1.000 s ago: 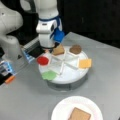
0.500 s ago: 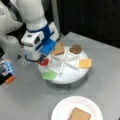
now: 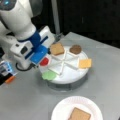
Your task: Ingredient selection for cheeseburger or sandwich
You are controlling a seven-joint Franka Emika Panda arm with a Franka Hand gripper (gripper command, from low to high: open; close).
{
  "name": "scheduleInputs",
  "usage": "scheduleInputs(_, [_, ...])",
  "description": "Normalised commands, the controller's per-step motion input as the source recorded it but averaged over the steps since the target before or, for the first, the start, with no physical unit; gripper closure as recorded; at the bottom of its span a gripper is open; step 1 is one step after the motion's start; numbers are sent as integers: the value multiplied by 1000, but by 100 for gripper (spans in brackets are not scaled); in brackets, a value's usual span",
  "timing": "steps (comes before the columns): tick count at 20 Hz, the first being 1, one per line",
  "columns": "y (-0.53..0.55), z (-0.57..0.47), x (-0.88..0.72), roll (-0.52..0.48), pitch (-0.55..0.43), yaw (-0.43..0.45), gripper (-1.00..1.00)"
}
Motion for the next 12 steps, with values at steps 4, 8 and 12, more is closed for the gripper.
scheduleInputs(4, [-367, -27, 345, 473, 110, 45, -100])
scheduleInputs(8, [-442, 21, 366, 498, 92, 87, -100])
scheduleInputs(12, [-408, 79, 277, 529, 74, 128, -100])
